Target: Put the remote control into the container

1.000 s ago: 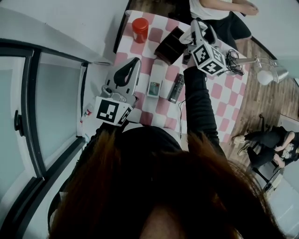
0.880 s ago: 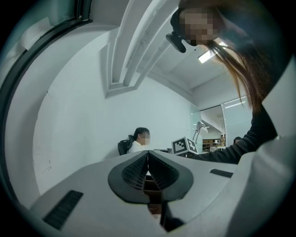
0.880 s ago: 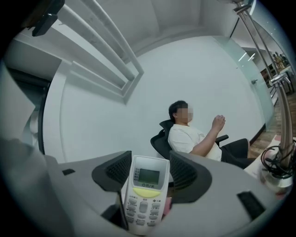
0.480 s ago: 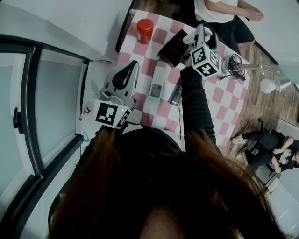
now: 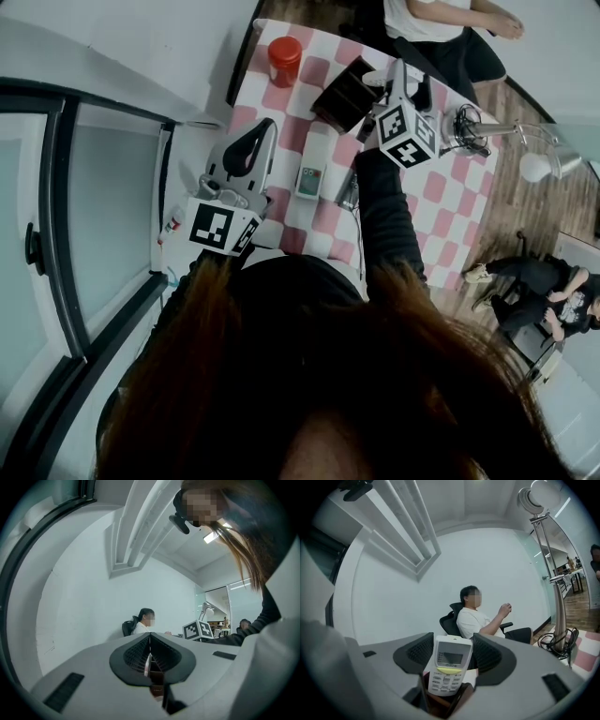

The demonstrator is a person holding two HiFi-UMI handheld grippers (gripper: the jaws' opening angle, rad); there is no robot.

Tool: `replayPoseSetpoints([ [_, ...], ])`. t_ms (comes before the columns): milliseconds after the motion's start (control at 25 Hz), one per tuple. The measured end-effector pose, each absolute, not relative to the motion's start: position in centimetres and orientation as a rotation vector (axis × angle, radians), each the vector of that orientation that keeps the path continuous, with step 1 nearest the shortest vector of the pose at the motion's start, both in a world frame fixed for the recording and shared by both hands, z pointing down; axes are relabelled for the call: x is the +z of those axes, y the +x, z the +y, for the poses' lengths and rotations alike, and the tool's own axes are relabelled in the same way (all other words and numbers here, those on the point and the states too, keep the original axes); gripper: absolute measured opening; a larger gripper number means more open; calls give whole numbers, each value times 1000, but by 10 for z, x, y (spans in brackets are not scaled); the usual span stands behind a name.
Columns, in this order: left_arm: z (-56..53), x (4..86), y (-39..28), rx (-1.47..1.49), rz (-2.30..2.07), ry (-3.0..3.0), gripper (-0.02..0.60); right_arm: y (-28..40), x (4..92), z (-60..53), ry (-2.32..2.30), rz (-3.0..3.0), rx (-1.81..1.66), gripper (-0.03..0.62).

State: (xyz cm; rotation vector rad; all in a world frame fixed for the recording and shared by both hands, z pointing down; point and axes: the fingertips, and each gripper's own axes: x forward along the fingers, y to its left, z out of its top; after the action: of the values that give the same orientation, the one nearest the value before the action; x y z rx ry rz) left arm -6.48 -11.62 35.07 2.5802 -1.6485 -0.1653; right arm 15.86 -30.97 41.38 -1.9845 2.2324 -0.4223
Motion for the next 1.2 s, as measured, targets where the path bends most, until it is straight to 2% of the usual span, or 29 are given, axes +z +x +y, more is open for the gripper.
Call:
replayPoseSetpoints([
  [1200,-116,352,-66,-169,-1656,2577,9,154,451,-280,-1916,2244,-758,253],
])
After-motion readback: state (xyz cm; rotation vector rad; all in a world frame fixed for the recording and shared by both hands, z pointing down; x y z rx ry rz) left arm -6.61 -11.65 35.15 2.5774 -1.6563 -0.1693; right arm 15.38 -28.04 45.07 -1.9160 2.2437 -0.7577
